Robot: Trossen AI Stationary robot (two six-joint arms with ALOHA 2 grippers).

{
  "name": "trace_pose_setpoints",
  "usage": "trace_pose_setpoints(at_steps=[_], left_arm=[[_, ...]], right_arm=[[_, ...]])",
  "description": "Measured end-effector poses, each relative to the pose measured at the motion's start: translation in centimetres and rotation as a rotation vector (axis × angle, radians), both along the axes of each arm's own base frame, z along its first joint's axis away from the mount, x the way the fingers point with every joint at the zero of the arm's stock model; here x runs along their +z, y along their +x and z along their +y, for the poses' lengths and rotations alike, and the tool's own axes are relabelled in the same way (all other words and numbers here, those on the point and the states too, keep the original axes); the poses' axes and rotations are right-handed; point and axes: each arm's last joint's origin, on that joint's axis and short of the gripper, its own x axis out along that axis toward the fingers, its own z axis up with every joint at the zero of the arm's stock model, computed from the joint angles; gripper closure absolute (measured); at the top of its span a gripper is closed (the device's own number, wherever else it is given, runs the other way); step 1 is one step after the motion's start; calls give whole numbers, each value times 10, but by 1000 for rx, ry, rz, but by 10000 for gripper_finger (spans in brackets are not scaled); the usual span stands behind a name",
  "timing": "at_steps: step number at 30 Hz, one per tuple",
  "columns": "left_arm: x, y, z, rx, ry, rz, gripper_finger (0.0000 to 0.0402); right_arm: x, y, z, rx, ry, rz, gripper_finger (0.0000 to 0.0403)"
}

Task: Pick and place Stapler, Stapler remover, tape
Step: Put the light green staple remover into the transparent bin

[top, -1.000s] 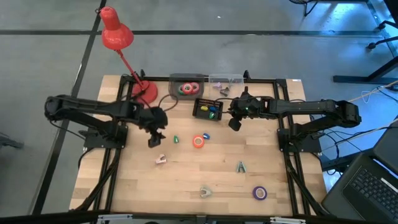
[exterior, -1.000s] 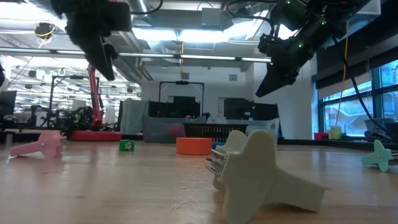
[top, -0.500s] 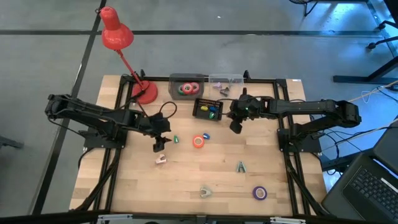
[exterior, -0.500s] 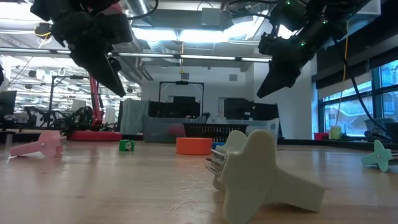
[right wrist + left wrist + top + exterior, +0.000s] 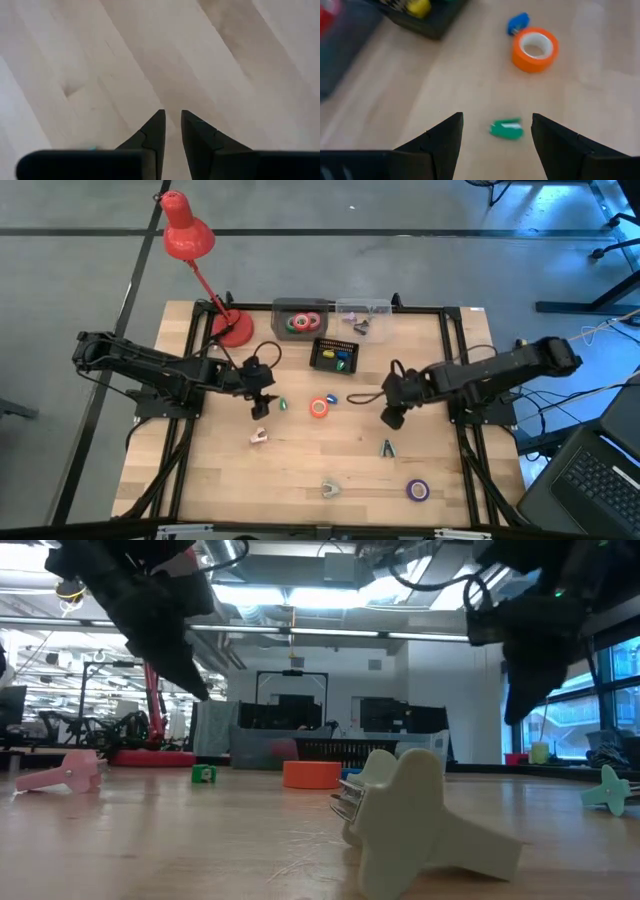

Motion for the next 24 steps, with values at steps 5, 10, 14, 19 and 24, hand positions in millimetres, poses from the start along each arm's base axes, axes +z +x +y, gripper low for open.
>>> trace_pose_setpoints(at_steps=[5, 10, 14, 19, 24], left_arm=[[2, 1, 3, 71, 76, -27, 176], [2, 1, 4, 89, 99, -26, 176], [3, 1, 5, 79, 157, -15, 176], [6, 2, 9, 120, 324, -19, 176], [15, 8, 13, 124, 453, -69, 176]], right_arm=[[0, -4, 18, -99, 2, -36, 340], [0, -8, 33, -129, 32, -52, 340], [1, -12, 44, -175, 54, -71, 340], [1, -17, 58, -253, 125, -91, 340], [-8, -12, 72, -272, 160, -99, 340]])
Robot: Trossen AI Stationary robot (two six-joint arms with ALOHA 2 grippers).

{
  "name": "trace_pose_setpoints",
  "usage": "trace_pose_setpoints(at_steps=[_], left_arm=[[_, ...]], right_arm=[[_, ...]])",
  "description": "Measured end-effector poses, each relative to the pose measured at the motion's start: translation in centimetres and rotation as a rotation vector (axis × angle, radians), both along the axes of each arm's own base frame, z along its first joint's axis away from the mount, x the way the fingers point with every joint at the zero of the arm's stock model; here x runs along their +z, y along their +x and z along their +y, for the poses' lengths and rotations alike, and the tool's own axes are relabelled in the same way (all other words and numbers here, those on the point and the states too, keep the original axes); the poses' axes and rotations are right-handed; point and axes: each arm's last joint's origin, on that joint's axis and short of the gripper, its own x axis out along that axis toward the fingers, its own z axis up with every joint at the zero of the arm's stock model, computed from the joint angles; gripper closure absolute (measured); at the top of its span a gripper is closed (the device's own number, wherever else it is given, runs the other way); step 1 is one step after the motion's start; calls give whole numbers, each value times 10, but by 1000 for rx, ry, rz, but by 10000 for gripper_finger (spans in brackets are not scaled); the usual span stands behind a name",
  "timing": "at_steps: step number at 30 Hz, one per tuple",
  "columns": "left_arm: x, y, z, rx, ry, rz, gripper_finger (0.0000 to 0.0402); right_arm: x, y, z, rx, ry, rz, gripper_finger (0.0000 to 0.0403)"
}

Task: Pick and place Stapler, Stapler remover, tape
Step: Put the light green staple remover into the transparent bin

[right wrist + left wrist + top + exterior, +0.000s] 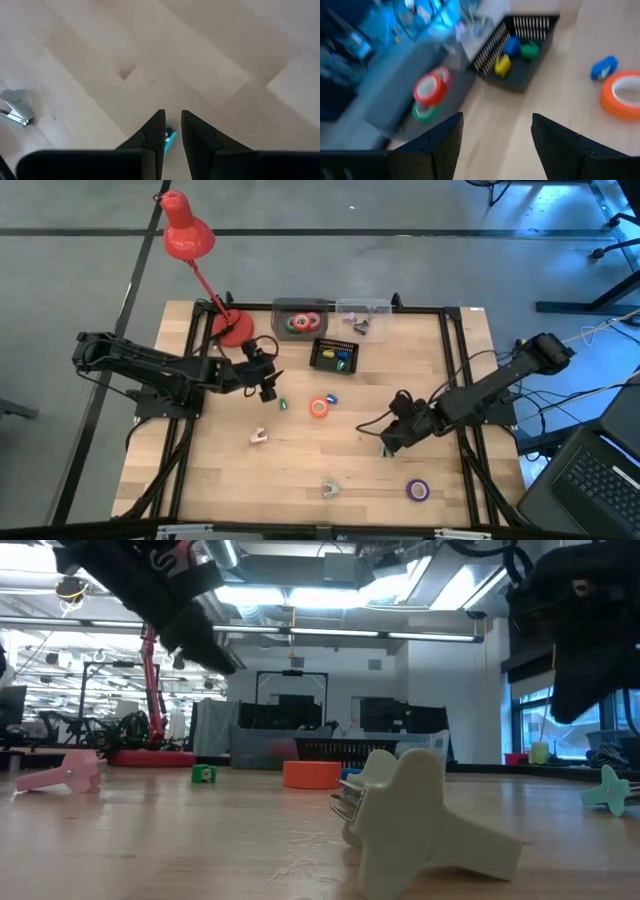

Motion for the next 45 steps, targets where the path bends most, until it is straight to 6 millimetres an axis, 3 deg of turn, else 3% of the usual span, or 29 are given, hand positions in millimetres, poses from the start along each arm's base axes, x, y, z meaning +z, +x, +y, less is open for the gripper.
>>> trace_pose_setpoints(at_steps=[8, 15, 19, 26, 45], left_arm=[[20, 13, 17, -142, 137, -110, 176], [28, 14, 45, -222, 162, -172, 176], [28, 11, 60, -236, 130, -185, 176], [28, 7, 74, -235, 101, -199, 176], [25, 6, 73, -218, 45, -200, 176]], right_arm=[[-30, 11, 12, 20, 174, 189, 313], [-30, 17, 14, -51, 248, 155, 241], [-30, 19, 15, -107, 254, 124, 223], [-30, 16, 19, -137, 273, 128, 230], [-40, 4, 39, -205, 251, 162, 282]])
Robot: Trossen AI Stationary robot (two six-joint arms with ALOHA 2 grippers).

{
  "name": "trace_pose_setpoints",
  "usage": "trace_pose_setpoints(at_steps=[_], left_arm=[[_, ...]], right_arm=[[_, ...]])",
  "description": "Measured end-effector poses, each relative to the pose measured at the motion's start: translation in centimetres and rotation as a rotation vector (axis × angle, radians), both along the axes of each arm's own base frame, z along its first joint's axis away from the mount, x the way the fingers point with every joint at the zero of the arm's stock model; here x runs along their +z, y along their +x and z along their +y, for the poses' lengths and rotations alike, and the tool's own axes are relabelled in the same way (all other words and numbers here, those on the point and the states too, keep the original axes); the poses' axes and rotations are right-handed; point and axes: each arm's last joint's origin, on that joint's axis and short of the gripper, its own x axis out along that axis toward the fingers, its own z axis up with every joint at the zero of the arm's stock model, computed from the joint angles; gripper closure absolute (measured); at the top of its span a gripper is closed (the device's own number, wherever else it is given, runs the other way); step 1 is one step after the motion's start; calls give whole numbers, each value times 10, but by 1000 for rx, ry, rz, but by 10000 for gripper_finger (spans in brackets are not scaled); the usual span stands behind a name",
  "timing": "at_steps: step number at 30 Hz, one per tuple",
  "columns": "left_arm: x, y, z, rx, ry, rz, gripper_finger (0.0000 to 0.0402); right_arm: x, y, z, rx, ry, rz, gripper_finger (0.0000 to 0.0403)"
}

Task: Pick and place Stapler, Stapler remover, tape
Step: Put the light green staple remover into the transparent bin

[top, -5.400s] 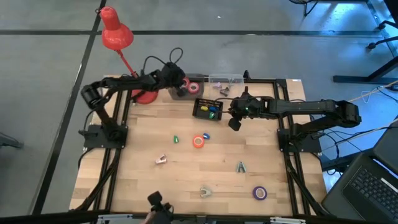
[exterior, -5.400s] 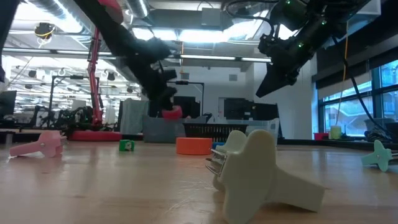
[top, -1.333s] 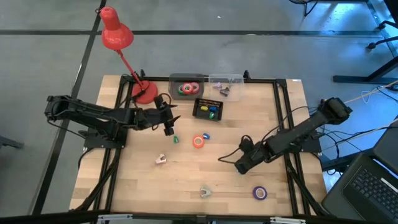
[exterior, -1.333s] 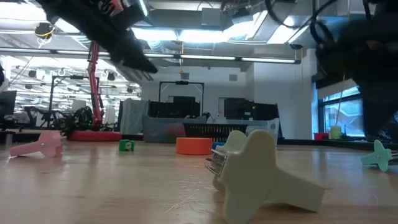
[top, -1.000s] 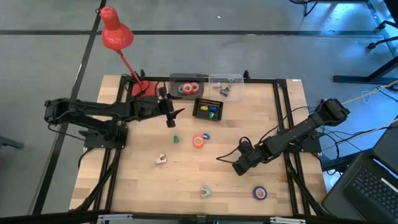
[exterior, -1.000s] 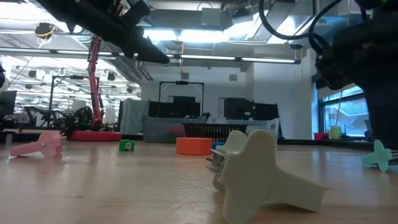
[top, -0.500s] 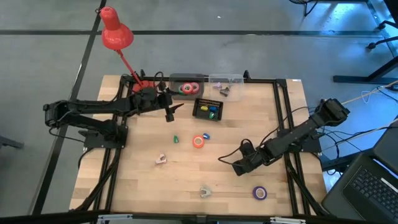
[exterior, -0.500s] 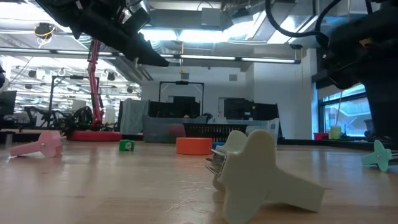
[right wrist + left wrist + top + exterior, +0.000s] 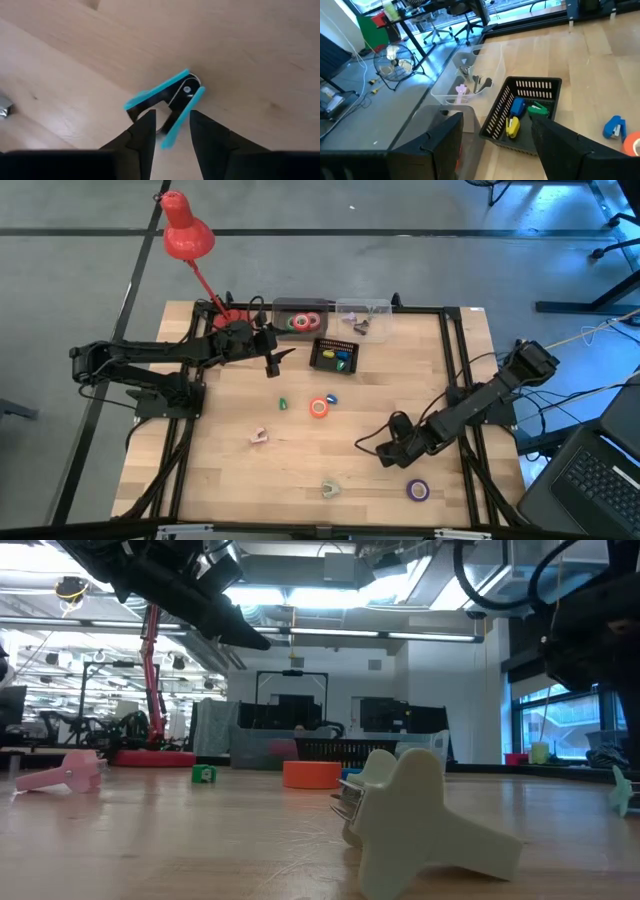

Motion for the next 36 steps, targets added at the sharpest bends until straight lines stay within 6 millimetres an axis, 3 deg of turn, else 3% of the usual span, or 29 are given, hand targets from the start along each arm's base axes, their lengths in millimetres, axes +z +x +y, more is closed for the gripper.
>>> trace_pose_setpoints(at_steps=[11, 17, 22, 28, 36], left_arm=[[0, 1, -2, -75, -24, -14, 176], [0, 1, -2, -76, -25, -15, 176], [0, 1, -2, -74, -31, -18, 176], [0, 1, -2, -68, -47, -25, 176], [-10, 7, 0, -64, -89, 8, 176]], right_arm=[[-14, 1, 6, 4, 33, 65, 293], [-14, 3, 6, -2, 10, 45, 373], [-14, 4, 1, -11, -96, -11, 373], [-15, 15, -31, -33, -357, -47, 373], [-8, 52, -105, 88, -488, -73, 373]])
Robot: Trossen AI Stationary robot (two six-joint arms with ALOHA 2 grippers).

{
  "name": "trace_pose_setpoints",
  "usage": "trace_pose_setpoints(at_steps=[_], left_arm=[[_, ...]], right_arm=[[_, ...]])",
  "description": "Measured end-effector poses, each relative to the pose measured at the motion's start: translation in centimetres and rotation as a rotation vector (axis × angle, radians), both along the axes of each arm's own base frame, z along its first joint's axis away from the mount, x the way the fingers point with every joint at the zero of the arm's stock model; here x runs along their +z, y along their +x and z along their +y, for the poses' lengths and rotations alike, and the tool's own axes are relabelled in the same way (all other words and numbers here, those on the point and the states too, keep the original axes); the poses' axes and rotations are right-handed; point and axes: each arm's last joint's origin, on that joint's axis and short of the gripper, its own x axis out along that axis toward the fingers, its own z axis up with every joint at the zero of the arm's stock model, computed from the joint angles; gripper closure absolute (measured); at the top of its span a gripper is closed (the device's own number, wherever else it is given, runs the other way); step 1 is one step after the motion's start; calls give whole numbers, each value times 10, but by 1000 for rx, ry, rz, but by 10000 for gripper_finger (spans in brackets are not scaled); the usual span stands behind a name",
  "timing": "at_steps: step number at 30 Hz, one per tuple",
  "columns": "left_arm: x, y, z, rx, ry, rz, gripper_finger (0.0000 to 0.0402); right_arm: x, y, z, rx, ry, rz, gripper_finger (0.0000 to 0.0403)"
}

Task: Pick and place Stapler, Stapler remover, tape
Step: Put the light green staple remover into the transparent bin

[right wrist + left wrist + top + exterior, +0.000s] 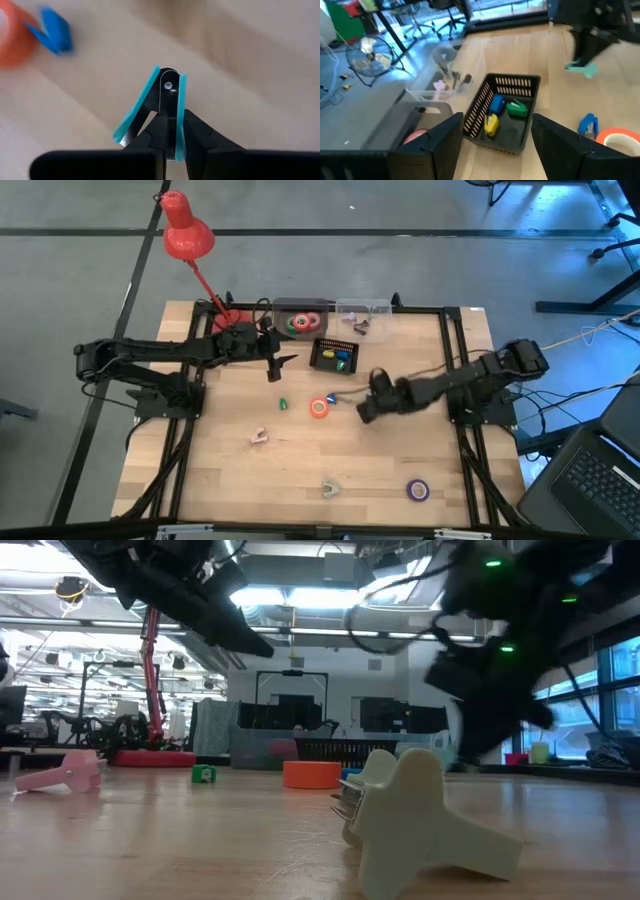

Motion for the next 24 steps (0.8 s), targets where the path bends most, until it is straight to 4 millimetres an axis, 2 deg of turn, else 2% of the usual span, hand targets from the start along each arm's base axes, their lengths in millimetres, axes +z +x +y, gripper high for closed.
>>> trace_pose_setpoints(at_steps=[4, 7, 11, 13, 18, 24], left_arm=[[-10, 5, 1, -5, -23, 39, 176], [-15, 8, 2, 2, -44, 55, 176], [-14, 9, 3, 3, -41, 33, 176], [-11, 9, 3, 9, -50, 2, 176], [-5, 11, 3, 12, -42, -57, 176], [-1, 13, 4, 14, -34, -106, 176]], right_arm=[[21, 9, -40, 97, -65, -50, 373], [47, 10, -70, 132, -139, -80, 373], [82, 12, -112, 165, -212, -131, 373], [92, 10, -134, 168, -249, -124, 373], [91, -3, -178, 120, -288, -43, 373], [81, -16, -214, 57, -312, 23, 373]])
